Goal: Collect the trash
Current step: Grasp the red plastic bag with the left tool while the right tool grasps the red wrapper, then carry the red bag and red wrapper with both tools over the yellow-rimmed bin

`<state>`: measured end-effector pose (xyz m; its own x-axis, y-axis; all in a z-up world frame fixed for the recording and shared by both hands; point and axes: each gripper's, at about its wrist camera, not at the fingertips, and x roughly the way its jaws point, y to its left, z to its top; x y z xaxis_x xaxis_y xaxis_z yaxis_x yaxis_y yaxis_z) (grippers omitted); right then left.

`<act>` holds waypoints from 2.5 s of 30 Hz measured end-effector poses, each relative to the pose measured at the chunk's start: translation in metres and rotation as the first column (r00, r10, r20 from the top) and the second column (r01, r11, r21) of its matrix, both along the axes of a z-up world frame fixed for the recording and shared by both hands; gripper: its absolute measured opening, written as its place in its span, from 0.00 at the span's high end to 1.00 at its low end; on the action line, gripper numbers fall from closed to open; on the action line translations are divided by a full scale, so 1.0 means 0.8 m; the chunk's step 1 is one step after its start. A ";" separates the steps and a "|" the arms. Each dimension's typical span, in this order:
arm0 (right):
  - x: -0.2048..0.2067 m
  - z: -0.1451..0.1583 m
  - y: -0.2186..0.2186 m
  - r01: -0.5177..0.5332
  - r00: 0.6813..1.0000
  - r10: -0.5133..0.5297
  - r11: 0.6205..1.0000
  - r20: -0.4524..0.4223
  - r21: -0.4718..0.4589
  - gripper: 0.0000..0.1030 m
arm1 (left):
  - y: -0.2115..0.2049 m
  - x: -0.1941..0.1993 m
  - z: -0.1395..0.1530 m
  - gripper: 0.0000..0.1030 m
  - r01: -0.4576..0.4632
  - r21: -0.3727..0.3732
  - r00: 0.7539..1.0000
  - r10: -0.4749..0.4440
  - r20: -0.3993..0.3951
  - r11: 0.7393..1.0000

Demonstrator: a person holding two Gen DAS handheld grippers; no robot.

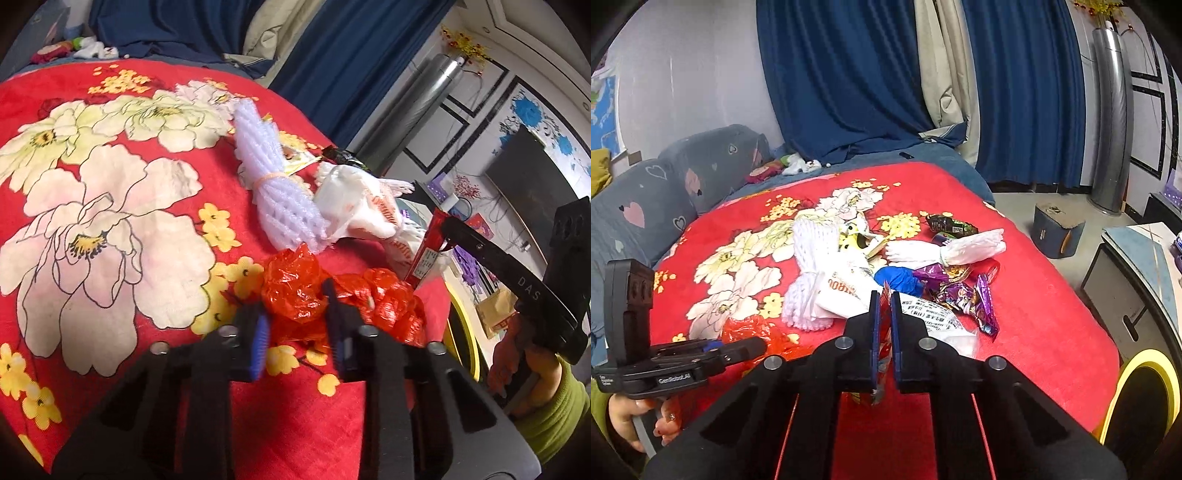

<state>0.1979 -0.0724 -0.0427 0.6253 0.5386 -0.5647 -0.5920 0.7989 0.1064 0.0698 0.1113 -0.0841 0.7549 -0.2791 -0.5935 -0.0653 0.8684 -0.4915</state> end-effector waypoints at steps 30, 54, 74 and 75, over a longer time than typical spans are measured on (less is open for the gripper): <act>-0.042 0.049 -0.124 0.096 0.995 -0.098 0.988 0.011 0.121 0.97 | -0.118 -0.021 0.096 0.97 0.164 0.226 0.953 -0.213 0.213 0.960; -0.027 0.051 -0.281 0.383 0.921 -0.389 0.905 -0.001 0.184 0.97 | -0.250 0.050 0.107 0.97 0.342 0.303 0.893 -0.408 0.192 0.890; -0.008 0.020 -0.381 0.586 0.808 -0.586 0.792 -0.055 0.168 0.97 | -0.370 0.089 0.064 0.96 0.490 0.336 0.827 -0.550 0.112 0.804; -0.008 0.018 -0.383 0.591 0.805 -0.590 0.790 -0.057 0.166 0.97 | -0.374 0.089 0.062 0.96 0.494 0.338 0.825 -0.555 0.107 0.801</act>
<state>0.1916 -0.3786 -0.0281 0.8515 0.1507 -0.5023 -0.0105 0.9626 0.2709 0.1411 -0.1881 -0.0349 0.6472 -0.5082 -0.5682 0.5099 0.8427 -0.1729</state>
